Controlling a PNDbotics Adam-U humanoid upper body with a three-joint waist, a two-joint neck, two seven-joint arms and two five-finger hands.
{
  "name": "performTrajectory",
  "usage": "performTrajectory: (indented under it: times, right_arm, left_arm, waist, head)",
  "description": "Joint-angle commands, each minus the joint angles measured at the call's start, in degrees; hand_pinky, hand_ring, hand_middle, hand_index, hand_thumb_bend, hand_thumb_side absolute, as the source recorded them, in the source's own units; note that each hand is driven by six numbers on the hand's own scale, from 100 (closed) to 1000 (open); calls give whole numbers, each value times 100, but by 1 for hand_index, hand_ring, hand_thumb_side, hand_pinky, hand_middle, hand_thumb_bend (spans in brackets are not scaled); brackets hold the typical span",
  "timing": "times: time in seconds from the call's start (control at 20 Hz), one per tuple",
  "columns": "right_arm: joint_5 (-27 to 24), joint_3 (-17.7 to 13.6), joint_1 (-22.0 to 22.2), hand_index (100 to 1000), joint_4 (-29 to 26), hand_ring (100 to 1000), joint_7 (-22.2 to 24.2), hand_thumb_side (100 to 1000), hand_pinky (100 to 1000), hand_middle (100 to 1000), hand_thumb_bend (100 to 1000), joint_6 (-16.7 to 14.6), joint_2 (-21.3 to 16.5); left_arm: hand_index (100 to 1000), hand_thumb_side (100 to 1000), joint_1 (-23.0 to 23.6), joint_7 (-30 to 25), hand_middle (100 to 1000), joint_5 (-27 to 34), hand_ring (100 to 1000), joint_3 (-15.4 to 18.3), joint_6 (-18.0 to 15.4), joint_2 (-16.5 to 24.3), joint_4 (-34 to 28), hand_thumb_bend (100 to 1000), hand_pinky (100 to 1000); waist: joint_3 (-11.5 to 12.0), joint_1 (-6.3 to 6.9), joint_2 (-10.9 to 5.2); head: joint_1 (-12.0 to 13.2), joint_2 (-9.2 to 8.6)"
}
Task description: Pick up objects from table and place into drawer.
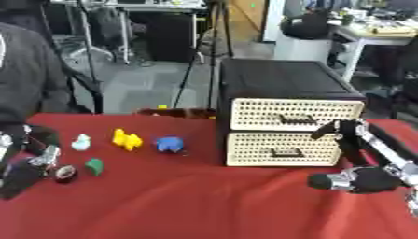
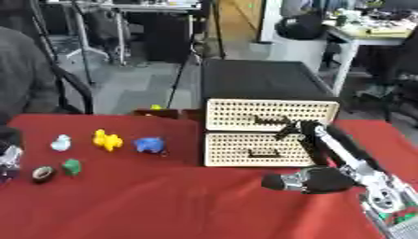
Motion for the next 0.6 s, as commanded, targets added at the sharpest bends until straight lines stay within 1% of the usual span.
performTrajectory:
  times: [0.05, 0.3, 0.6]
  right_arm:
    - [17, -10, -175, 690, 144, 100, 27, 620, 100, 100, 1000, 4, -254]
    - [10, 1, -374, 695, 455, 100, 69, 600, 100, 100, 1000, 27, -354]
    - [-31, -28, -687, 697, 896, 100, 94, 600, 100, 100, 1000, 48, -495]
  left_arm:
    - [684, 458, -48, -2, 509, 22, 464, 57, -10, 51, -54, 121, 573]
    - [684, 459, -54, -13, 509, 28, 463, 44, -15, 32, -48, 122, 574]
    - [684, 460, -67, -34, 509, 31, 463, 24, -22, 14, -41, 121, 574]
  waist:
    - [22, 22, -50]
    - [65, 30, -55]
    - [116, 28, -64]
  head:
    - [-22, -30]
    - [-39, -26]
    - [-58, -14]
